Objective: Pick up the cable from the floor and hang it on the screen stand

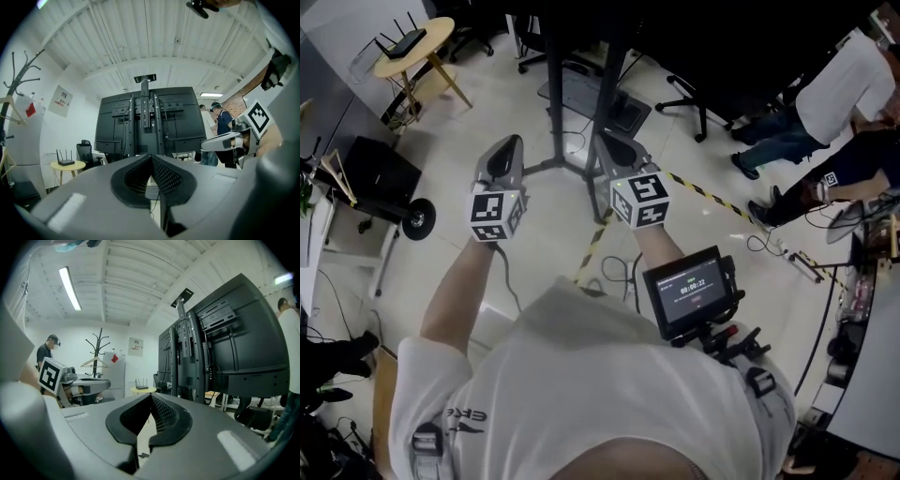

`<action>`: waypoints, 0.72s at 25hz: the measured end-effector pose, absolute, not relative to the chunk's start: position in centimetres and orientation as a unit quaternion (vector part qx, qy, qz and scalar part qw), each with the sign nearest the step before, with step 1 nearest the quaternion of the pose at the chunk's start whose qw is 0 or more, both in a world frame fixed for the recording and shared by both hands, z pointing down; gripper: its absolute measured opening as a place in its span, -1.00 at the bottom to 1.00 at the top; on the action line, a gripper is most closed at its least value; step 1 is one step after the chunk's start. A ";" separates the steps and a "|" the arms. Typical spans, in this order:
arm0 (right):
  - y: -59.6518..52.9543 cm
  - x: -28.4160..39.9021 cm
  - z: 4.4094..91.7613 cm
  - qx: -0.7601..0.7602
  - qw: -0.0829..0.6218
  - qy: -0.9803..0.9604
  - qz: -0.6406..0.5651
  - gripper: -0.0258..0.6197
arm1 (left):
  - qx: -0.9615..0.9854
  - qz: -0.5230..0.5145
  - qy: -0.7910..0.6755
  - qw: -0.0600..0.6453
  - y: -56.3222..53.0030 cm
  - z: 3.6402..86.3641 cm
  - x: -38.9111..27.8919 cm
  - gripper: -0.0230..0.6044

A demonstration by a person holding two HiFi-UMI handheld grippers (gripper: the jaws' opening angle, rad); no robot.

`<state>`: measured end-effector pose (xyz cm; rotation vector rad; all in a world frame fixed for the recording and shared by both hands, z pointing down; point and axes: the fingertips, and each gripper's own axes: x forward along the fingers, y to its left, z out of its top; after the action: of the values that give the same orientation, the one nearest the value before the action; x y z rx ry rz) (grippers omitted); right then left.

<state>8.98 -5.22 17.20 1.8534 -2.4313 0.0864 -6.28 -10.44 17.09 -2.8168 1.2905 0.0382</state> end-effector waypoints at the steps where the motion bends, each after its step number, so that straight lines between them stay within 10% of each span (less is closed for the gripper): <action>1: -5.1 9.0 17.6 0.606 0.042 -0.794 0.033 -0.88 | -0.910 0.010 0.414 0.015 -10.2 17.6 -6.1 -0.92; 18: -3.4 8.9 21.5 0.612 0.051 -0.786 0.074 -0.88 | -0.911 -0.030 0.412 -0.008 -8.8 21.9 -6.4 -0.92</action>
<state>8.94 -3.42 21.48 1.8610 -2.3919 0.2245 -6.44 -8.84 21.89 -2.8752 1.3003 -0.0948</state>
